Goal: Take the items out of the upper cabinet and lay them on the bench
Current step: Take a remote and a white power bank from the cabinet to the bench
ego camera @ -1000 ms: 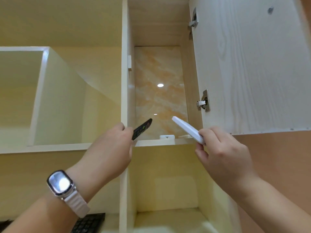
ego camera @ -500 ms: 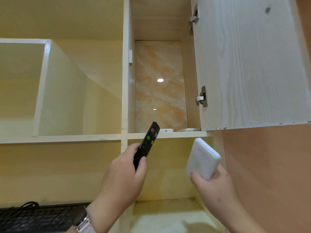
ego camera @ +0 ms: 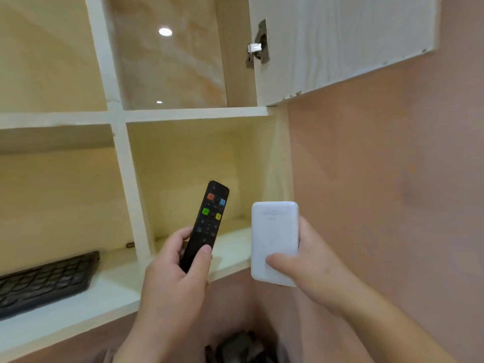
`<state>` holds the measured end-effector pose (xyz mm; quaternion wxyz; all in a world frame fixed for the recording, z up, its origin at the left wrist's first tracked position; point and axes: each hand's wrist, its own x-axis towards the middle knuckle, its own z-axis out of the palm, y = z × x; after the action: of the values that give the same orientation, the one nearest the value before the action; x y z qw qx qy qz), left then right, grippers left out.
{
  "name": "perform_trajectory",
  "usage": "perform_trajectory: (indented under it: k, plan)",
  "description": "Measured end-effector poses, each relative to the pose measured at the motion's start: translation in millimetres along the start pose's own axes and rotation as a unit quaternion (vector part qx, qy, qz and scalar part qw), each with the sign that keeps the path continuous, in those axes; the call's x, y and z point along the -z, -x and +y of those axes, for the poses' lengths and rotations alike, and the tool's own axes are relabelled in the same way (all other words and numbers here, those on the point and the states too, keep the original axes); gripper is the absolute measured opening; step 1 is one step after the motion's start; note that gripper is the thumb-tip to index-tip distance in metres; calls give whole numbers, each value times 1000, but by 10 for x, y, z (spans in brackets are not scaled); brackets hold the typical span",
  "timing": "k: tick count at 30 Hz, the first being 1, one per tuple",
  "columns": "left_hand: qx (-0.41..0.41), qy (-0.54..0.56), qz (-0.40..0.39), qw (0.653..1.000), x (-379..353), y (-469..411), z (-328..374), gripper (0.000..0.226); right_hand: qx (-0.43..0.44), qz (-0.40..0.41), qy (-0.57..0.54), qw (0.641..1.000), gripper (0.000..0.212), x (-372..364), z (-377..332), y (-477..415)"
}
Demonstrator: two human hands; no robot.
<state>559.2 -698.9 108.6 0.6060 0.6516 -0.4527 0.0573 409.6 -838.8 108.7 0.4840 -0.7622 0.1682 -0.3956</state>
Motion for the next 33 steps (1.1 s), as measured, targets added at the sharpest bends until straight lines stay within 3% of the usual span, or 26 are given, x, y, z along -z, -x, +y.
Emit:
perform_trajectory:
  k: [7,18,33]
  plan:
    - [63,144,-103,982,-2,370,-424,26,-79,101,-36,991,40,-325,173,574]
    - [116,256,-277,919,-92,1159,-878,22,-211,280,55,935,36,-797,316,1865]
    - [127,351,-465,803,-336,2733,246,17,-247,480,102,835,36,-558,-535,3985]
